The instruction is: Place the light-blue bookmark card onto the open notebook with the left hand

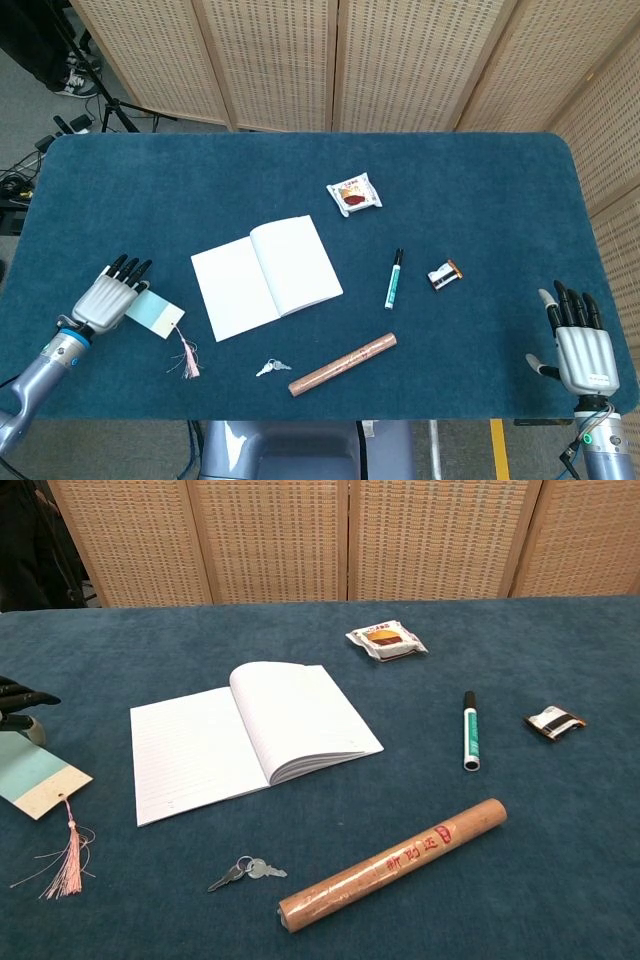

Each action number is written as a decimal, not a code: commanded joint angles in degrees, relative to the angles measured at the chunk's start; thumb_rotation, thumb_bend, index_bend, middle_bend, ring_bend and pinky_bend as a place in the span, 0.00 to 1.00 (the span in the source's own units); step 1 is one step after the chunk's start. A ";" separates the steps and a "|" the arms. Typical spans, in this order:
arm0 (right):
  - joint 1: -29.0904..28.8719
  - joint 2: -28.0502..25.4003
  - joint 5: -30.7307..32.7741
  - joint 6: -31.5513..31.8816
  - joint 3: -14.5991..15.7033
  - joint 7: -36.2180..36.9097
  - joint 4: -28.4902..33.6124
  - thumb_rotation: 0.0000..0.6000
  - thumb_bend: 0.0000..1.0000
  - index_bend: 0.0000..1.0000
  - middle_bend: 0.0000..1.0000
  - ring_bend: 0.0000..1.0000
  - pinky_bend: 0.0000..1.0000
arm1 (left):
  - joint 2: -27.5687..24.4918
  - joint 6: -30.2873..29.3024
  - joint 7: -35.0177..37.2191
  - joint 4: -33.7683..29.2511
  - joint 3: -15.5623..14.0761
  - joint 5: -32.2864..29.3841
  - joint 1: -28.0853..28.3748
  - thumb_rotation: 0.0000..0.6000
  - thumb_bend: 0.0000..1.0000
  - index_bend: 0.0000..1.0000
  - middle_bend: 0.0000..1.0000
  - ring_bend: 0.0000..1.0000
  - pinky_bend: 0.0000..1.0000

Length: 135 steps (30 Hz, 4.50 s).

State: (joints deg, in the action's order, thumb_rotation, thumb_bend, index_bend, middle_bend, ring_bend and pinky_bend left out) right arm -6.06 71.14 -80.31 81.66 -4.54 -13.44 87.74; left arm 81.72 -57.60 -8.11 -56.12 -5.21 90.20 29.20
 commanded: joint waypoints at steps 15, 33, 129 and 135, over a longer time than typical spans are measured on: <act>-0.16 -0.28 0.86 -0.76 -0.32 0.92 -0.23 1.00 0.16 0.07 0.00 0.00 0.00 | -6.19 -1.44 -4.85 -12.25 4.27 0.35 4.34 1.00 0.28 0.39 0.00 0.00 0.00; -0.56 -0.55 3.96 -2.48 -1.79 3.37 -1.97 1.00 0.16 0.07 0.00 0.00 0.00 | -1.46 3.99 -5.46 -10.38 5.57 6.04 14.36 1.00 0.27 0.39 0.00 0.00 0.00; -2.84 2.64 10.33 -7.22 -2.72 -0.15 -6.87 1.00 0.16 0.07 0.00 0.00 0.00 | 12.56 -0.40 20.02 16.53 -5.83 15.39 24.58 1.00 0.25 0.39 0.00 0.00 0.00; -2.83 2.72 10.26 -7.09 -2.71 -0.13 -6.97 1.00 0.16 0.07 0.00 0.00 0.00 | 13.02 -0.47 19.85 17.19 -5.94 15.24 24.62 1.00 0.22 0.39 0.00 0.00 0.00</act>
State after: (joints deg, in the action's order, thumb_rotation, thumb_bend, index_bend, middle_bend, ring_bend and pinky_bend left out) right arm -8.89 73.85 -70.05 74.56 -7.25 -13.57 80.77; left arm 94.71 -58.07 11.75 -38.95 -11.13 105.45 53.83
